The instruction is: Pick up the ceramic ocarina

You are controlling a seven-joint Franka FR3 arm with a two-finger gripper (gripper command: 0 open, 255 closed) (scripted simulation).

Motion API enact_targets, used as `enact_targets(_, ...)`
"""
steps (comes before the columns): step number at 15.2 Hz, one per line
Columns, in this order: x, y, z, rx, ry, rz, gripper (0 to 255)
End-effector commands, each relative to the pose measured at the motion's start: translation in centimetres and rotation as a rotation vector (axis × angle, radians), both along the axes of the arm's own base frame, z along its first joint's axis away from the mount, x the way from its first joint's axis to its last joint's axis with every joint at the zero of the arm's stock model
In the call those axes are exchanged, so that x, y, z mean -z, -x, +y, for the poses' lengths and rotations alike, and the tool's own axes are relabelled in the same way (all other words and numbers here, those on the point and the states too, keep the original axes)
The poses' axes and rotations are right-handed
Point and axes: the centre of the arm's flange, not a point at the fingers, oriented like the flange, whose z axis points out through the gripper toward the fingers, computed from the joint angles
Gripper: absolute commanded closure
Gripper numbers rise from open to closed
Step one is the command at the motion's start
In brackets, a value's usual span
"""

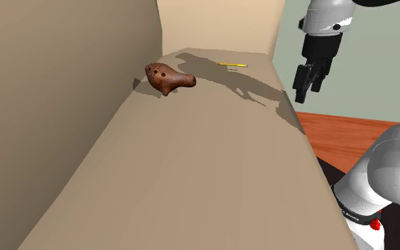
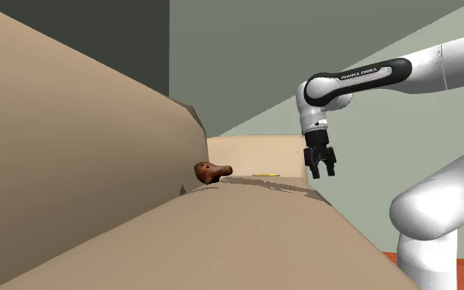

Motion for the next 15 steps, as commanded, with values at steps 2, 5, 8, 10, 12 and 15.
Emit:
enact_targets(2,-0.1,-1.1,0.6,-0.014,-0.001,-0.005,0)
enact_targets(5,-0.5,-4.3,2.6,-0.054,-0.004,-0.021,0)
enact_targets(8,-0.9,-7.4,4.8,-0.095,-0.008,-0.037,0)
enact_targets(10,-1.2,-9.4,6.3,-0.122,-0.01,-0.047,0)
enact_targets(12,-1.6,-11.3,7.8,-0.15,-0.012,-0.058,0)
enact_targets(15,-2.1,-14.2,10.2,-0.19,-0.015,-0.074,0)
